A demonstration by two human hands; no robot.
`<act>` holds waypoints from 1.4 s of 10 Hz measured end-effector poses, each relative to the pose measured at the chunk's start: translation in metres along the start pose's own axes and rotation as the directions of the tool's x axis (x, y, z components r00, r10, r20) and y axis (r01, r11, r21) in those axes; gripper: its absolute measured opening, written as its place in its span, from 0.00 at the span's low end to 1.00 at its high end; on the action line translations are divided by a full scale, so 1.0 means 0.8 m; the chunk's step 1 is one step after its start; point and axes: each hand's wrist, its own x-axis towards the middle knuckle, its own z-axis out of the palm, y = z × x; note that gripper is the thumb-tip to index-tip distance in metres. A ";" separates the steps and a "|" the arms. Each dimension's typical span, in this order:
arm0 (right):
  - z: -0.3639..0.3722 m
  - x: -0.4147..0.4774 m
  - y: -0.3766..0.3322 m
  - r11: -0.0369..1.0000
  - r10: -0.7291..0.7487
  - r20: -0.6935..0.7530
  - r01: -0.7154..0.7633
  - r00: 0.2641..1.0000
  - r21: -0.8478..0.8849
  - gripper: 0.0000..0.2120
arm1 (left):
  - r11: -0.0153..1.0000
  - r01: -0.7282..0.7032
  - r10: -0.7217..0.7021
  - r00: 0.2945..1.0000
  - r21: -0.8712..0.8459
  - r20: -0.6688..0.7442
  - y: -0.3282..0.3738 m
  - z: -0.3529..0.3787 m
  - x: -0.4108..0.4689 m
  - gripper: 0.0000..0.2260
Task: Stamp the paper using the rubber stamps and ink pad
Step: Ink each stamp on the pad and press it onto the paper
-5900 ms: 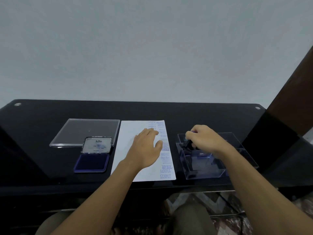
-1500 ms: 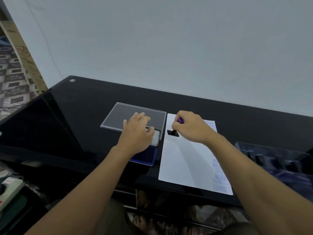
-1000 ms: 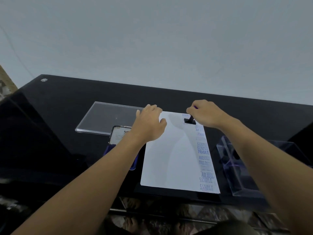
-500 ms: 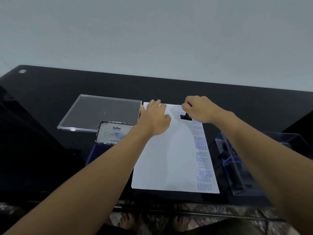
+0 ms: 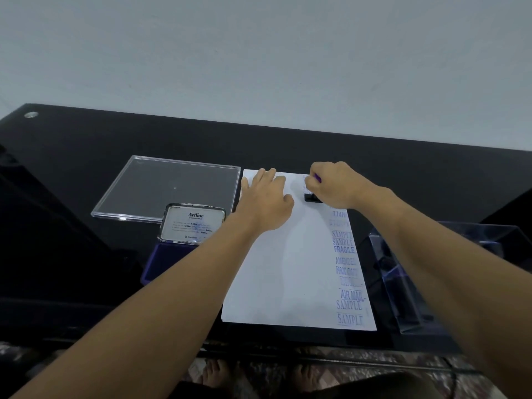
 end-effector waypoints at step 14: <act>0.033 -0.003 0.008 0.989 -0.052 -0.165 0.028 0.985 -0.146 0.10 | 0.999 -0.034 0.041 0.986 0.043 -0.163 -0.008 0.031 -0.009 0.19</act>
